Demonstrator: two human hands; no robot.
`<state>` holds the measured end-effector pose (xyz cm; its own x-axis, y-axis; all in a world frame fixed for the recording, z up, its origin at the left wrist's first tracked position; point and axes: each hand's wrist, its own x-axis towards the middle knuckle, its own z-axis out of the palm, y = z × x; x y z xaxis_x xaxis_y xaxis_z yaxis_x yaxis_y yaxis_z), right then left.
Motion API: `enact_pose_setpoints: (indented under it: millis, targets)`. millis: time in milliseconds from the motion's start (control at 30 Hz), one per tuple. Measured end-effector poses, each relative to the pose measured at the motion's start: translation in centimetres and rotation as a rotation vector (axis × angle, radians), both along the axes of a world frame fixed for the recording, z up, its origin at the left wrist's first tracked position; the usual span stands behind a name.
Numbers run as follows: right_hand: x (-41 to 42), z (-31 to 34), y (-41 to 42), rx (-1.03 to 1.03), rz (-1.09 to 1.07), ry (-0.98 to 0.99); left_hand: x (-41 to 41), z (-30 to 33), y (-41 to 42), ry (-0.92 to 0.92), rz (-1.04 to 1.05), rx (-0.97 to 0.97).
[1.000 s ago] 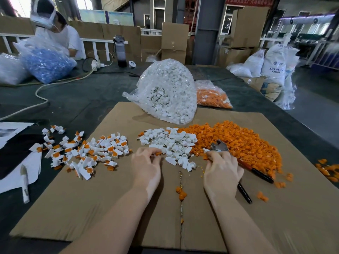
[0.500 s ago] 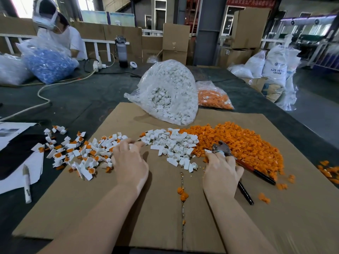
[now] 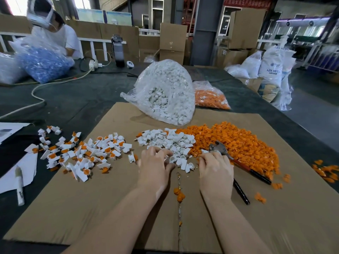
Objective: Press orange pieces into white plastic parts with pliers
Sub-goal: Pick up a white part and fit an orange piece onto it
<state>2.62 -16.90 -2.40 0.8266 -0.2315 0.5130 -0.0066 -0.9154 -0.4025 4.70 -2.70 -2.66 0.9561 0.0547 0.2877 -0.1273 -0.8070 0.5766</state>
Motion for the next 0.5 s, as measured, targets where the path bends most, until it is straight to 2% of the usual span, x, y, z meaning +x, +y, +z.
enact_pose_setpoints:
  millis: [133, 300, 500]
  targets:
    - [-0.5, 0.3, -0.2, 0.22, 0.146, -0.029, -0.6, 0.3, 0.1, -0.041, -0.057, -0.128]
    - [-0.9, 0.6, 0.1, 0.278, 0.284, -0.097, -1.5, 1.0, -0.4, 0.011, -0.125, -0.41]
    - [-1.0, 0.4, -0.1, 0.499, 0.372, -0.032, -1.9, 1.3, -1.0, 0.089, -0.136, -0.568]
